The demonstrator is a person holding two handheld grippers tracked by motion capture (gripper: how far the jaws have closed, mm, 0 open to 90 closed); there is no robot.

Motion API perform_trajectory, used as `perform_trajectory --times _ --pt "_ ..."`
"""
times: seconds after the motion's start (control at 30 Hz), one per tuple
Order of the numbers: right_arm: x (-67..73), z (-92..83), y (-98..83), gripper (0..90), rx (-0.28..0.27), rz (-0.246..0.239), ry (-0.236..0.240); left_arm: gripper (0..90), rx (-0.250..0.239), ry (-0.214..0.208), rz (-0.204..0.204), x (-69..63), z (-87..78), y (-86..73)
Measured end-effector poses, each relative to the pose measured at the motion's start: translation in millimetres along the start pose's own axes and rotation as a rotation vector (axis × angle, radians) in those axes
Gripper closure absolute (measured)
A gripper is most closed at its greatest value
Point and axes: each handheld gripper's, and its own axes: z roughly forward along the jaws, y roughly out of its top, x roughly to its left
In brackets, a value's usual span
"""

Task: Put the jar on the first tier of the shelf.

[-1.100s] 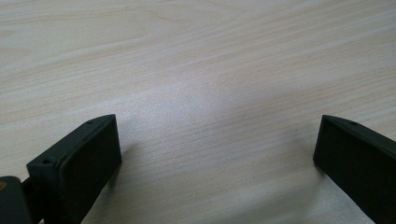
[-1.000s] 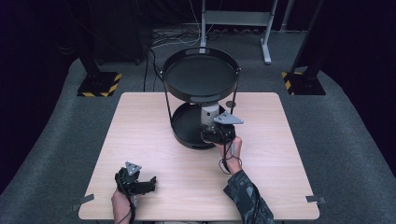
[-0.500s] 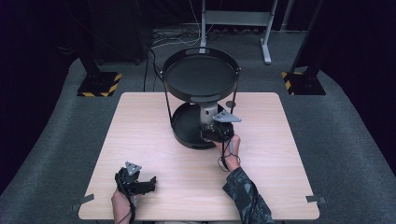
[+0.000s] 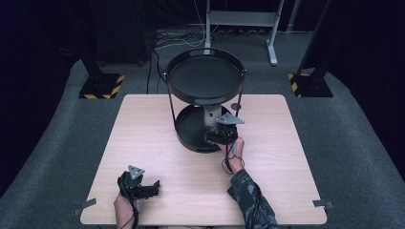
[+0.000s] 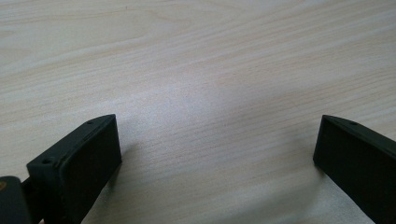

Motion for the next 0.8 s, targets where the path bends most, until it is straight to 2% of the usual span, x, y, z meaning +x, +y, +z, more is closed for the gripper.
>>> perform_trajectory --times 0.8 --pt "-5.4 13.7 -15.4 30.2 0.038 0.0 0.003 0.2 0.0 0.0 0.0 0.0 0.0 0.0"
